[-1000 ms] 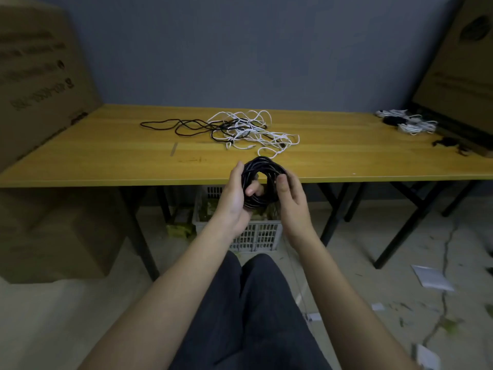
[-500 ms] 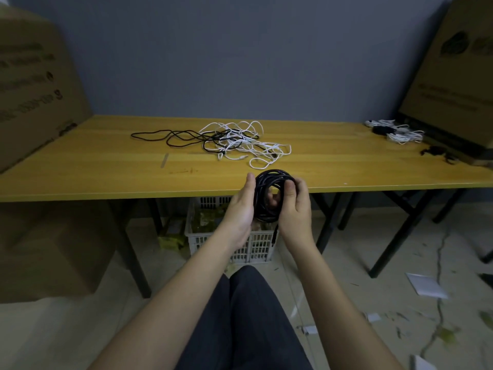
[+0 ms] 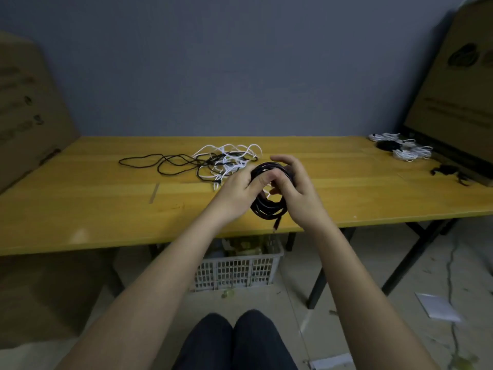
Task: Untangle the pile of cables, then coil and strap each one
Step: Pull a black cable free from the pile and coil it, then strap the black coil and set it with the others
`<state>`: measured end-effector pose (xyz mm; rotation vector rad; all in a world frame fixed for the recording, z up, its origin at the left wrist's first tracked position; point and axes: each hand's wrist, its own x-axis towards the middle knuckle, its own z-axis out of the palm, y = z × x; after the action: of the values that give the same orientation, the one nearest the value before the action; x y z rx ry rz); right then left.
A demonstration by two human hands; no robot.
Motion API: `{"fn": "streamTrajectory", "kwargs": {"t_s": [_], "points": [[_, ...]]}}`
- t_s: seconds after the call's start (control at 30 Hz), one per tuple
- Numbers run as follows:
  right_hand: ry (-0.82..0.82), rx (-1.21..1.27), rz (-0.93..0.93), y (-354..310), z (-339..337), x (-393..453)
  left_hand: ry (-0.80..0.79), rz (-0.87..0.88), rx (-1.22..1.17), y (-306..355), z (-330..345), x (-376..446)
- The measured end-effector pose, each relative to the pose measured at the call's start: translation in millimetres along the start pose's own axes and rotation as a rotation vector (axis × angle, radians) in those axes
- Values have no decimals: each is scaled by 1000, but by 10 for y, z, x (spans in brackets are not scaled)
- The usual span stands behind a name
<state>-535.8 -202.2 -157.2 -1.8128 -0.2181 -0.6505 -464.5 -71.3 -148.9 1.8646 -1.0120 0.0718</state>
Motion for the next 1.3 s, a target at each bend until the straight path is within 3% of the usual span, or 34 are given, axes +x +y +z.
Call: {"fn": "streamTrajectory", "kwargs": {"t_s": [0.23, 0.4, 0.47, 0.6, 0.7, 0.83, 0.93, 1.13, 1.3], "points": [[-92, 287, 174, 694, -535, 1581, 84, -41, -17, -685, 6, 1693], [184, 317, 205, 1074, -689, 2675, 267, -124, 32, -973, 106, 2877], [269, 311, 292, 1001, -745, 2931, 309, -155, 52, -889, 85, 3143], [246, 309, 543, 539, -976, 3202, 272, -275, -12, -470, -19, 3423], [368, 193, 542, 93, -1126, 3233, 238, -396, -172, 81, 14, 3471], [548, -7, 504, -297, -1452, 3023, 40, -495, -339, 728, 137, 3441], [620, -87, 504, -403, -1804, 2786, -194, -470, -222, 943, 279, 3479], [575, -329, 538, -183, -2654, 2144, -709, -436, -216, 1141, 990, 3571], [487, -345, 602, 192, -3563, 1800, -628, -486, -271, 1377, 2127, 3859]]}}
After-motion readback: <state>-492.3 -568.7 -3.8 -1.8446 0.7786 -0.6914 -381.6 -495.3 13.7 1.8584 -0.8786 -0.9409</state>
